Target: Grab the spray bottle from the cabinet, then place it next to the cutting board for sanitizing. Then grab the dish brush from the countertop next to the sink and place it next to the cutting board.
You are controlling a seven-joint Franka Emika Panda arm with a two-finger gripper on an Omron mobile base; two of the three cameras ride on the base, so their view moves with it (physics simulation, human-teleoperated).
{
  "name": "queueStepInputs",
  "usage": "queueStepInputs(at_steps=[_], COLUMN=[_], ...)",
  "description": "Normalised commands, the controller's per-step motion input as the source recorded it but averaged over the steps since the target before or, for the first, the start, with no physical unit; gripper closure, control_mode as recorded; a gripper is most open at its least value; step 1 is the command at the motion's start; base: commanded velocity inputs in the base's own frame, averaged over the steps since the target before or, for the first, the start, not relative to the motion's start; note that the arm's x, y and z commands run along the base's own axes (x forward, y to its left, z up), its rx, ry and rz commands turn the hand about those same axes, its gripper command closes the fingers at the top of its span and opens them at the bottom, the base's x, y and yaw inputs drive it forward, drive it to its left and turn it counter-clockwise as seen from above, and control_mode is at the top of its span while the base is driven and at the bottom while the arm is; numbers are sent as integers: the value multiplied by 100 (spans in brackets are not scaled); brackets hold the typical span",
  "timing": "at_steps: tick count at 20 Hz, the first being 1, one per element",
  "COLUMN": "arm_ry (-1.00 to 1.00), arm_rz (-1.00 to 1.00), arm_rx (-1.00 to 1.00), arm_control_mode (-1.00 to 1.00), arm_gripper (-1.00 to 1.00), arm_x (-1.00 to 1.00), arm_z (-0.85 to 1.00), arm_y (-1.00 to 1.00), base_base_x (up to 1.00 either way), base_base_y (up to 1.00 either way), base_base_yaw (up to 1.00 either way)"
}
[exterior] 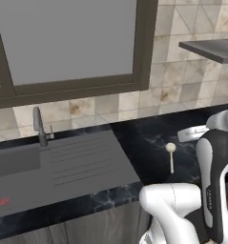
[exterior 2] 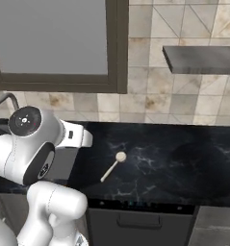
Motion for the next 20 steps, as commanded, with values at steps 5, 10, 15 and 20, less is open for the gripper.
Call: queueStepInputs(at_steps=[5, 10, 15, 20], arm_ry=[0, 0, 0, 0], arm_rz=[0, 0, 0, 0], arm_rx=[0, 0, 0, 0], arm_control_mode=[100, 100, 100, 100], arm_gripper=[-100, -100, -100, -100], arm_x=[0, 0, 0, 0], arm_z=[0, 0, 0, 0], arm_y=[0, 0, 0, 0], base_base_x=[9, 9, 41, 71], base_base_y=[-20, -1, 0, -19], base_base_yaw=[15, -3, -21, -10])
